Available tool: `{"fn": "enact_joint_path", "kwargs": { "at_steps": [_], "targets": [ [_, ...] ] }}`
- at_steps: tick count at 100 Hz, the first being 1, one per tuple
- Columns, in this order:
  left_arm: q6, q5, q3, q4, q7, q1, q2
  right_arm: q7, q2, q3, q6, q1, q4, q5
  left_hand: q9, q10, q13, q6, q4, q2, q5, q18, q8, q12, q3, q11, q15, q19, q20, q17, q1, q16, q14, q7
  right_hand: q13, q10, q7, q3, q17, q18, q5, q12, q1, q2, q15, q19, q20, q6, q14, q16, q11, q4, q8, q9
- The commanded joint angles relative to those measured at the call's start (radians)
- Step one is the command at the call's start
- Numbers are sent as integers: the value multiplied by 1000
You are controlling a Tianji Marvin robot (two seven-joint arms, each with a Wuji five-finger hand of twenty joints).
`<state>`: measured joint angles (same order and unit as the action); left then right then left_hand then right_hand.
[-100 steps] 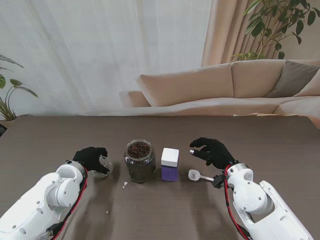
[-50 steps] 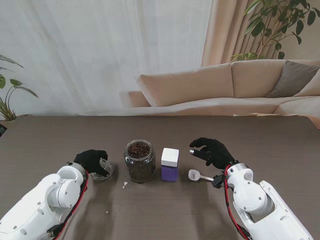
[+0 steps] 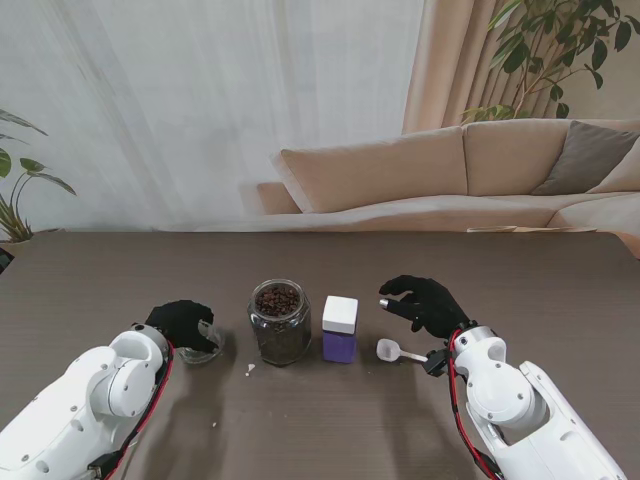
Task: Portion coffee beans from the glass jar into the coffee jar
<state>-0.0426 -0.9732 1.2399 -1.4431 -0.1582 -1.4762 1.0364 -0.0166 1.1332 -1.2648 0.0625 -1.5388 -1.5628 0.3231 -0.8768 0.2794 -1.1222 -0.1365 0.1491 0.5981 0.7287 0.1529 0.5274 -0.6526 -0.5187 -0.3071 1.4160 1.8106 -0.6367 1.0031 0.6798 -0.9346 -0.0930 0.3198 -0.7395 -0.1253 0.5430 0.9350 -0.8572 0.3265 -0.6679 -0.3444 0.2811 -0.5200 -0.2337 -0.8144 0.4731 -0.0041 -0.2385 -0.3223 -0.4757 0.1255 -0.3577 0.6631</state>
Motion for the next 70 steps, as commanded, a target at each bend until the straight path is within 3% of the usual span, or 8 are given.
{"fn": "enact_joint_path", "kwargs": {
  "at_steps": [1,40,65,70],
  "targets": [
    [9,-11,4,-7,-27,-6,-5,16,3,3,-2,-3,-1,-1,46,0,27,59,-52,-92,82,-28,-28,12,-63,15,-5,257,-20,-1,-15,-20,-7,13,5,-17,-7,5,561,17,-32,-5,-10,29,8,-3,32,1,-1,-7,6,-26,-17,17],
    [41,-53,21,-34,-36,-18,-9,21,2,4,-4,-3,-1,-3,110,10,67,77,-62,-114,47,-36,-82,90,19,77,-65,234,-44,-31,-31,-18,-19,-59,7,-17,-8,6,562,15,-38,-5,-10,30,9,-2,33,6,-1,-7,6,-26,-18,16],
    [57,-57,43,-63,-21,-29,-6,23,2,3,-5,-2,-1,-5,143,22,103,98,-75,-157,-29,-4,-160,155,124,113,-142,190,-76,-76,-35,-9,-67,-133,5,-19,-6,6,562,17,-51,-5,-10,30,8,-2,33,11,-1,-7,5,-26,-19,22],
    [60,-57,47,-69,-16,-31,-5,24,2,4,-5,-2,0,-5,155,25,124,99,-80,-171,-39,15,-172,168,154,124,-181,163,-91,-104,-29,-1,-93,-137,6,-21,-7,6,562,16,-50,-5,-9,30,9,-2,33,10,-3,-6,5,-26,-18,23]
  ]
}}
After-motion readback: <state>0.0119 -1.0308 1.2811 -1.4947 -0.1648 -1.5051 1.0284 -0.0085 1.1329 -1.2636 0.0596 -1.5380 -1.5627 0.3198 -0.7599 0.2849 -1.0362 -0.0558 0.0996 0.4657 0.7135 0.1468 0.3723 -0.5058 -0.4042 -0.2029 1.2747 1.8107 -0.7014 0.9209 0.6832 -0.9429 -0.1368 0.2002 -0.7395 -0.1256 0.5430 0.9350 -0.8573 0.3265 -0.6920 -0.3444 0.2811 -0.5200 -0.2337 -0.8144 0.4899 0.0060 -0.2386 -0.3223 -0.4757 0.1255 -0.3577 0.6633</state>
